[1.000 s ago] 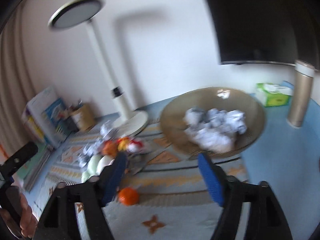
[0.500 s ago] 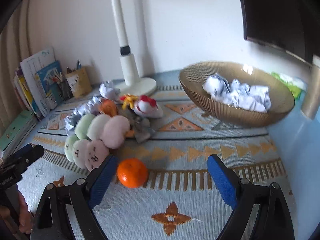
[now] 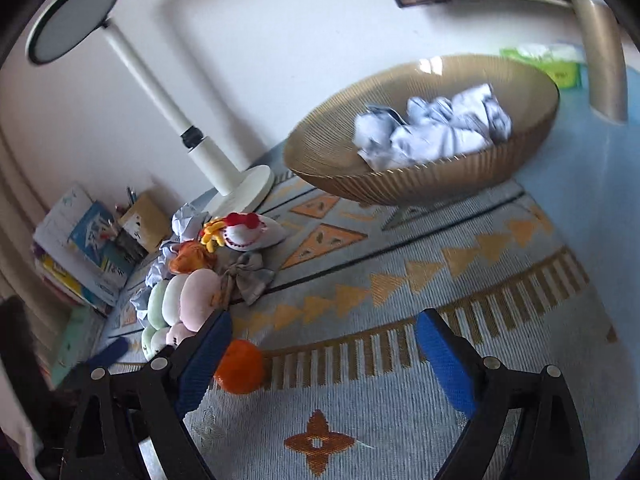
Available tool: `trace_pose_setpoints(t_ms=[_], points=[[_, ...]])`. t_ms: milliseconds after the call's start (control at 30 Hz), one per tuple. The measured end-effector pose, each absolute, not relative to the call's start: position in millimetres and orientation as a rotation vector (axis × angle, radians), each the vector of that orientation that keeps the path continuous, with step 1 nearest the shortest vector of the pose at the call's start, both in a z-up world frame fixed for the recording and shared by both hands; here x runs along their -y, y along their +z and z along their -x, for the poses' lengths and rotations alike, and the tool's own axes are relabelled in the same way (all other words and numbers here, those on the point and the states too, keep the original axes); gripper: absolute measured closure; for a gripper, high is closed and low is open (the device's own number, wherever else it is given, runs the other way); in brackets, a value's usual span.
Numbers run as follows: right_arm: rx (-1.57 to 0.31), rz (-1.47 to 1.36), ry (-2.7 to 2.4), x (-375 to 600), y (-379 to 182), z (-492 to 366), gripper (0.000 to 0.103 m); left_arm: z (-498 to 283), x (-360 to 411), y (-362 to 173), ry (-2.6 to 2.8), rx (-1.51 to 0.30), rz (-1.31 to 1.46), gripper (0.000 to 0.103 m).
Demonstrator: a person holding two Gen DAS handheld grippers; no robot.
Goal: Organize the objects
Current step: 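Move both tools toward the stacked pastel plush toys, then grasp a green-white-pink plush stack with the right tool while the left grasps the bear stack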
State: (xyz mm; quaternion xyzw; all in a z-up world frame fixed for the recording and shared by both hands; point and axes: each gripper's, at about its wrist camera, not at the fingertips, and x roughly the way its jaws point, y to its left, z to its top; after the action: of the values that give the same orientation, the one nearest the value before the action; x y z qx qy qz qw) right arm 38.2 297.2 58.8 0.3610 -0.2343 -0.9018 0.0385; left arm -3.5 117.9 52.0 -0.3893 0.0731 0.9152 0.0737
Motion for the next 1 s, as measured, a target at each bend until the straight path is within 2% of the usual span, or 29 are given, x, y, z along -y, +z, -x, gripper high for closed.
trace_pose_setpoints(t_ms=[100, 300, 500, 600, 633, 667, 700, 767, 867, 933, 1000], points=[[0.638, -1.102, -2.772, -287, 63, -38, 0.010, 0, -110, 45, 2.772, -0.301, 1.212, 0.001], [0.349, -1.232, -2.583, -232, 74, -21, 0.010, -30, -41, 48, 2.861, -0.197, 1.279, 0.001], [-0.033, -1.312, -2.532, -172, 89, 17, 0.010, -59, 42, 62, 3.037, -0.052, 1.285, 0.001], [-0.148, -1.305, -2.423, -148, 82, 40, 0.010, -57, 67, 69, 2.963, 0.149, 1.279, 0.001], [-0.145, -1.329, -2.389, -144, 78, 48, 0.013, -54, 72, 70, 2.920, 0.239, 1.270, 0.001], [-0.126, -1.352, -2.364, -141, 74, 53, 0.031, -51, 75, 70, 2.863, 0.356, 1.251, 0.001], [-0.087, -1.373, -2.334, -141, 71, 54, 0.040, -48, 74, 69, 2.836, 0.398, 1.250, 0.001], [-0.047, -1.420, -2.285, -138, 66, 50, 0.042, -40, 65, 65, 2.791, 0.438, 1.253, 0.001], [-0.048, -1.439, -2.309, -136, 69, 25, 0.044, -28, 44, 58, 2.789, 0.377, 1.263, 0.001], [0.111, -1.450, -2.282, -144, 73, 10, 0.044, -21, 33, 55, 2.762, 0.353, 1.275, 0.001], [0.389, -1.498, -2.234, -164, 68, -4, 0.044, -13, 20, 51, 2.744, 0.324, 1.286, 0.001]])
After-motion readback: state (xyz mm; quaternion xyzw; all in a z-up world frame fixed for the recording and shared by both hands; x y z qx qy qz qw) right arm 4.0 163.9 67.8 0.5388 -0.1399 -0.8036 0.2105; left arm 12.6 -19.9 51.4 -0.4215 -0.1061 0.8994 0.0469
